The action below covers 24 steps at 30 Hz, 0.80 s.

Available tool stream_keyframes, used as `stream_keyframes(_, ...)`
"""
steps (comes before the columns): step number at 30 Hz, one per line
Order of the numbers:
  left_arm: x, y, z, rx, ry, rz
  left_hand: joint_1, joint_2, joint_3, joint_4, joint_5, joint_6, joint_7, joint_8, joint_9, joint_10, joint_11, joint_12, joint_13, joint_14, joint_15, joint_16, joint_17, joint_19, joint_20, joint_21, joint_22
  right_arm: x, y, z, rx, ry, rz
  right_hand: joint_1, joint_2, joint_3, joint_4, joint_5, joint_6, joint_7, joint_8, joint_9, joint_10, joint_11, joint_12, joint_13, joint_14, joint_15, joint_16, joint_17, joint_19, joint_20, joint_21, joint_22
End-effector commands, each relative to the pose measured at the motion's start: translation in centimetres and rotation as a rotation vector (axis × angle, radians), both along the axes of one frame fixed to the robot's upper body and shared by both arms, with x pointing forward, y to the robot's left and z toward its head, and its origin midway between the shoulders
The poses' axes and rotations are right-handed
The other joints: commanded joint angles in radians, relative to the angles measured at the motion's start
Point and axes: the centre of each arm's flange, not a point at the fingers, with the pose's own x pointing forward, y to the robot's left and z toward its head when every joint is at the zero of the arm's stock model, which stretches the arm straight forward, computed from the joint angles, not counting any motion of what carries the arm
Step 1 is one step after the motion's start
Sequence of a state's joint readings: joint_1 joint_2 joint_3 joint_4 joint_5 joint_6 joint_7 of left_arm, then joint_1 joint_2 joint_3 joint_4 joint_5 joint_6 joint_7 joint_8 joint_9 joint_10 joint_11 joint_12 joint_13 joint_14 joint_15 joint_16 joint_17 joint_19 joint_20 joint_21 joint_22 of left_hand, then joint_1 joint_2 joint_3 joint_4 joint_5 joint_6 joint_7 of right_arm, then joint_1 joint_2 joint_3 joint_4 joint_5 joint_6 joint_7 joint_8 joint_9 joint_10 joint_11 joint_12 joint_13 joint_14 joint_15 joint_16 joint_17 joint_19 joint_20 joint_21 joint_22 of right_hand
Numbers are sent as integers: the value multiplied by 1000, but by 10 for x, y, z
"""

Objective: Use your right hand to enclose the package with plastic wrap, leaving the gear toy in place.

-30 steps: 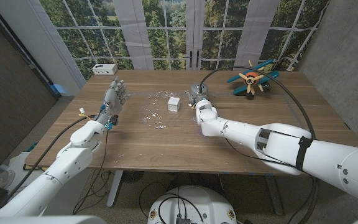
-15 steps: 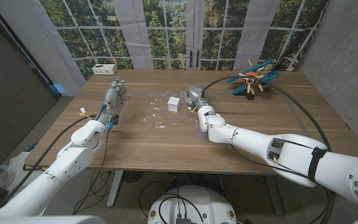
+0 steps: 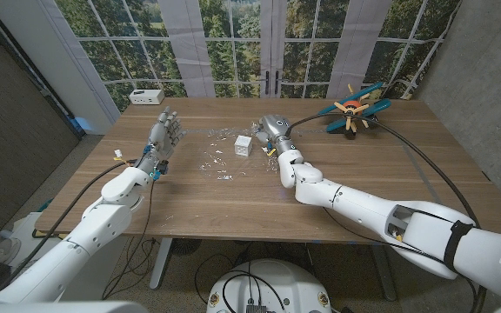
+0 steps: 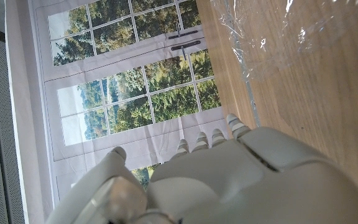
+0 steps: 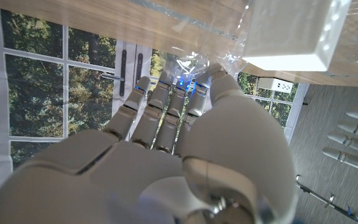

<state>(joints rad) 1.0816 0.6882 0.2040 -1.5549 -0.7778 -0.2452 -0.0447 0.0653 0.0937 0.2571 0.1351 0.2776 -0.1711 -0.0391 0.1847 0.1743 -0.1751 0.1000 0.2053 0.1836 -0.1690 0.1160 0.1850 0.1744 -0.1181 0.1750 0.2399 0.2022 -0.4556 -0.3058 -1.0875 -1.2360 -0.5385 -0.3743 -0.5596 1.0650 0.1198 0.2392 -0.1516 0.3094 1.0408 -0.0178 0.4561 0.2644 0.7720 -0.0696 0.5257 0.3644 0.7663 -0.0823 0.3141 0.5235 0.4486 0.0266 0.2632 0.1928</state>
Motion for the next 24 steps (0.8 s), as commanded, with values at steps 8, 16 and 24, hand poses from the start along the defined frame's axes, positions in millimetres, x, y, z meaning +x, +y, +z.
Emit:
stream_keyframes(8, 5, -2, 3, 10, -1, -15, 12, 12, -4, 0, -3, -70, -3, 1, 4, -88, 7, -2, 4, -83, -1, -1, 3, 0, 8, -5, 2, -20, 1, 1, 34, 166, 208, 17, 8, 11, 1, -2, -21, -4, 4, 10, -20, 6, -12, 0, -9, -119, -11, 11, 5, 4, 3, 2)
stream_keyframes(16, 7, -2, 3, 11, 4, -14, 13, 13, -4, -1, -3, -71, -3, 1, 4, -88, 7, -2, 4, -83, -1, -1, 3, 0, 8, -5, 2, -18, -3, 2, 105, 241, 297, 25, 15, 14, 2, -7, -35, -4, 2, 6, -33, 13, -22, -6, -25, -113, -16, 20, 2, 4, 2, 2)
stream_keyframes(24, 8, -3, 3, 13, 8, -15, 14, 14, -3, -1, -3, -71, -2, 1, 4, -89, 7, -2, 4, -84, -1, -2, 3, 0, 8, -5, 2, -17, -6, 6, 162, 279, 388, 34, 14, 18, -2, -11, -37, 0, 4, 2, -44, 14, -31, -10, -35, -108, -22, 22, -2, 9, 0, 2)
